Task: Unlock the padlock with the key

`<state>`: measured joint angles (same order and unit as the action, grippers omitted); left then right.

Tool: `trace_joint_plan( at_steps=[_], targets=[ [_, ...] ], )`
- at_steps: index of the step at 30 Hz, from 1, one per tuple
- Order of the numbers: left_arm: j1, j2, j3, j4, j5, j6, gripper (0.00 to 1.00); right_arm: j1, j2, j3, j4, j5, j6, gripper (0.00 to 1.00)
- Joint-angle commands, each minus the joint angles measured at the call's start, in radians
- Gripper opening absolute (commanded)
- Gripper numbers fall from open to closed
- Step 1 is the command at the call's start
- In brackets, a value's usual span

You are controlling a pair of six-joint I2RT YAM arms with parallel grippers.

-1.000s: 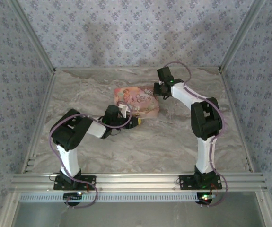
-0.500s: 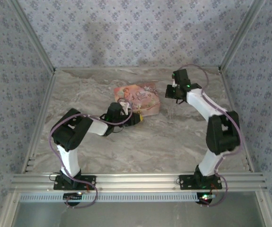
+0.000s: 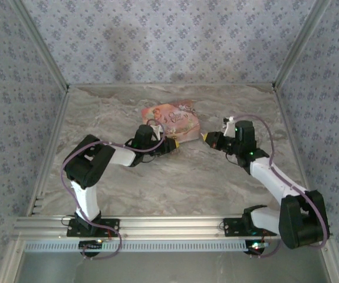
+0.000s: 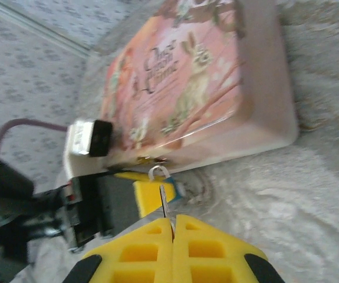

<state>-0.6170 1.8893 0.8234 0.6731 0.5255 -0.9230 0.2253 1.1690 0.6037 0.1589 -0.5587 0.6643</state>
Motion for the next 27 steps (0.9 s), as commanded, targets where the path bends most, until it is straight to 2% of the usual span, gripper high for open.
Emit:
trace_joint_plan(
  at_steps=[1,6,12,27],
  targets=[
    [0.002,-0.052,0.053,-0.01,0.06,-0.052,0.01,0.011,-0.063,-0.07,0.235,-0.098,0.13,0.0],
    [0.005,-0.052,0.085,-0.028,0.078,-0.088,0.01,0.03,-0.111,-0.156,0.309,-0.079,0.212,0.0],
    [0.005,-0.069,0.115,-0.06,0.093,-0.104,0.01,0.065,-0.094,-0.255,0.434,-0.02,0.289,0.0],
    [0.014,-0.089,0.131,-0.081,0.107,-0.143,0.01,0.203,0.216,-0.297,0.794,0.109,0.429,0.0]
  ],
)
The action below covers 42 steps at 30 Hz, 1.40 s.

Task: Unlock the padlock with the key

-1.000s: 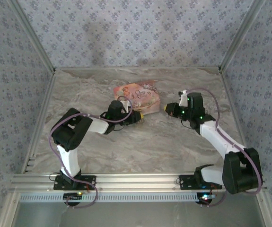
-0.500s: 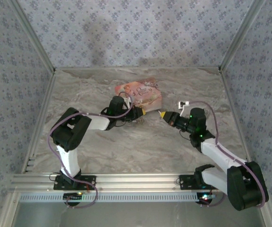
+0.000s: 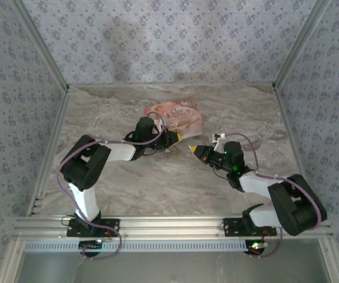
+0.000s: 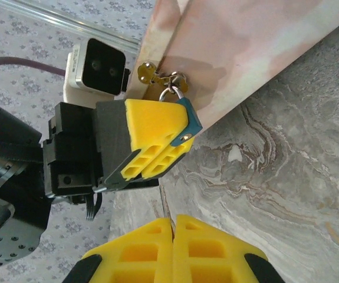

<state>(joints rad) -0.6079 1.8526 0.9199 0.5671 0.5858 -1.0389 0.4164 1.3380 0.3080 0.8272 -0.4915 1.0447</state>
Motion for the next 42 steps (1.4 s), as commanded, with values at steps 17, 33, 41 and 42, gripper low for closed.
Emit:
trace_joint_plan(
  at_steps=[17,33,41,42],
  targets=[
    [0.01,-0.06,0.017,0.04,0.046,-0.034,0.02,0.088,0.33,0.021,0.45,0.074,0.167,0.0],
    [0.012,-0.05,-0.008,0.127,0.049,-0.072,0.02,0.105,0.351,0.021,0.515,0.103,0.206,0.0],
    [0.012,-0.047,-0.012,0.135,0.049,-0.076,0.02,0.105,0.369,0.045,0.513,0.108,0.212,0.0],
    [0.011,-0.046,-0.012,0.136,0.049,-0.076,0.02,0.104,0.37,0.049,0.513,0.108,0.212,0.0]
  ],
)
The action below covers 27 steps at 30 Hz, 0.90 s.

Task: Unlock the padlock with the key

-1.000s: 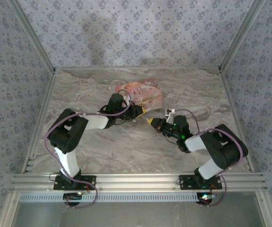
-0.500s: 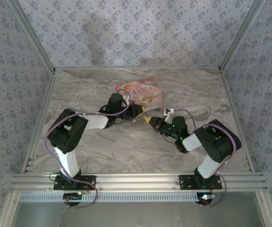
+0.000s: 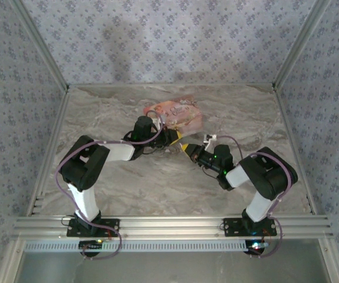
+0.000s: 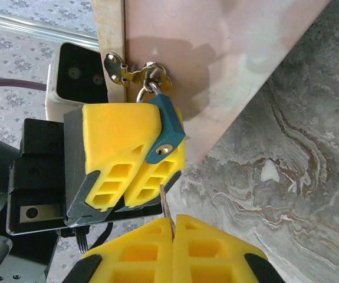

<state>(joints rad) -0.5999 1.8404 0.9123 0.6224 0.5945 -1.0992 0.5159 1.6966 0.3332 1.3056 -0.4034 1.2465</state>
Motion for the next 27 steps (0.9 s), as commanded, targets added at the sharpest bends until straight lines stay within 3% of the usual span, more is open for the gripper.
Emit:
trace_joint_plan(
  at_steps=[1,27],
  targets=[
    [0.005,-0.033,-0.004,0.082,0.041,-0.016,0.02,0.004,0.013,0.026,0.035,0.02,0.01,0.0],
    [-0.001,-0.027,-0.018,0.12,0.04,-0.034,0.03,-0.014,0.034,0.05,0.032,0.038,0.022,0.0]
  ],
)
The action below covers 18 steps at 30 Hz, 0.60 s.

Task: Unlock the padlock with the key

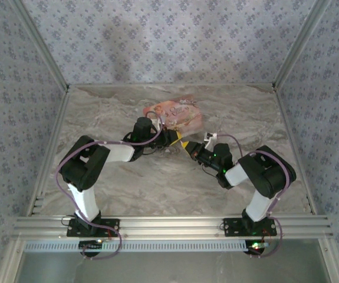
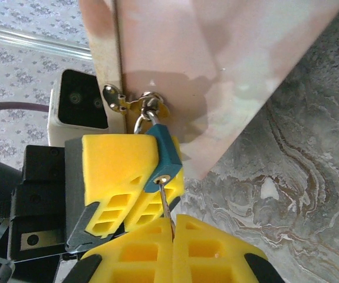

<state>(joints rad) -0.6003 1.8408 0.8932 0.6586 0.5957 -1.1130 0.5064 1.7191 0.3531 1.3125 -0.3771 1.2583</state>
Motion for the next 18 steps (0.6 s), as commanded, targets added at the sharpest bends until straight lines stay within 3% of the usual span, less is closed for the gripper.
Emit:
trace_joint_plan(
  at_steps=[1,18],
  targets=[
    [0.001,-0.028,0.001,0.085,0.038,-0.019,0.03,-0.004,0.013,0.03,0.027,0.015,0.012,0.0],
    [-0.006,-0.025,-0.004,0.102,0.042,-0.028,0.03,-0.005,0.027,0.036,0.056,0.029,0.029,0.0]
  ],
)
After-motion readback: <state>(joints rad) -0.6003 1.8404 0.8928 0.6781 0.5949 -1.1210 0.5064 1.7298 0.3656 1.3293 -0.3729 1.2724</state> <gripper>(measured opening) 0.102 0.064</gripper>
